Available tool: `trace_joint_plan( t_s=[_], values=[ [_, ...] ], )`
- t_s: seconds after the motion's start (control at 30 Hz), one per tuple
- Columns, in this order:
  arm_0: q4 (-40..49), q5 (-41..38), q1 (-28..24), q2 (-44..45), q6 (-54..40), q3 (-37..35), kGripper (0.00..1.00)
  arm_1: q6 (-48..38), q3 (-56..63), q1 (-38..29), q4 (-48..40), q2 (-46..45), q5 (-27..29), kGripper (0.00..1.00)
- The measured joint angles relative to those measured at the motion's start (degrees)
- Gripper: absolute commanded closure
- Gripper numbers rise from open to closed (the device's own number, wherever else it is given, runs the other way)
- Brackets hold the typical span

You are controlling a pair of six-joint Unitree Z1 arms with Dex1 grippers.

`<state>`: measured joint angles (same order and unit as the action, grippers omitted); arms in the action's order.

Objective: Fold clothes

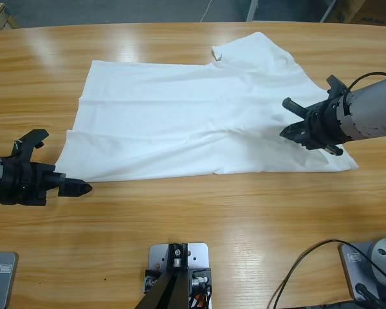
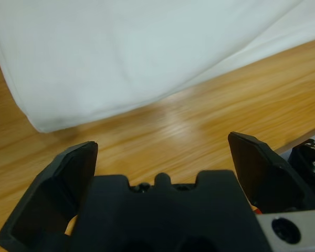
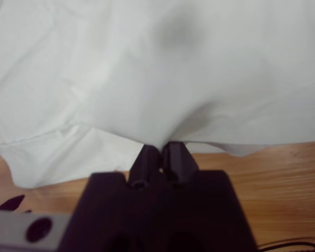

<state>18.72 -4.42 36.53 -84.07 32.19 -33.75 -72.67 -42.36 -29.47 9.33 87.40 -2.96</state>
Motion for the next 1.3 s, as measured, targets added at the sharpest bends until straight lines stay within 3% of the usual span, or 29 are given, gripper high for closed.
trace_joint_plan(
  t_s=[0.43,0.47,0.5,0.53,0.57,0.73,0.87,0.97,1.2,1.3],
  values=[
    [0.0,-0.2,0.0,0.0,0.0,0.6,0.036,-3.7,1.9,-2.1,0.0,3.2,-5.8,1.0],
    [0.0,-0.2,0.0,0.0,0.0,0.6,0.036,-4.3,1.9,-3.0,-0.1,3.6,-5.9,0.72],
    [0.0,-0.2,0.0,0.0,0.0,0.6,0.036,-4.9,1.9,-3.8,-0.3,4.0,-5.9,0.313],
    [0.0,-0.2,0.0,0.0,0.0,0.6,0.036,-5.4,1.9,-4.4,-0.3,4.3,-5.9,0.068],
    [0.0,-0.2,0.0,0.0,0.0,0.6,0.036,-5.9,1.9,-5.0,-0.3,4.6,-5.9,0.002],
    [0.0,-0.4,0.0,0.0,0.0,0.6,0.036,-6.9,1.7,-6.0,1.1,4.7,-4.0,0.005],
    [0.0,-0.4,0.0,0.0,0.0,0.6,0.036,-0.2,-0.7,-6.1,8.4,-1.0,6.6,0.021],
    [0.0,-0.6,0.0,0.0,0.0,0.6,0.036,2.7,-2.5,-5.9,15.4,-5.5,12.7,0.143],
    [0.0,-0.8,0.1,0.0,0.0,0.6,0.036,8.3,-0.8,-6.2,18.3,-4.5,16.1,0.159],
    [0.0,-0.8,0.1,0.0,0.0,0.6,0.036,8.9,1.0,-7.0,17.5,-3.1,16.9,0.23]
  ],
)
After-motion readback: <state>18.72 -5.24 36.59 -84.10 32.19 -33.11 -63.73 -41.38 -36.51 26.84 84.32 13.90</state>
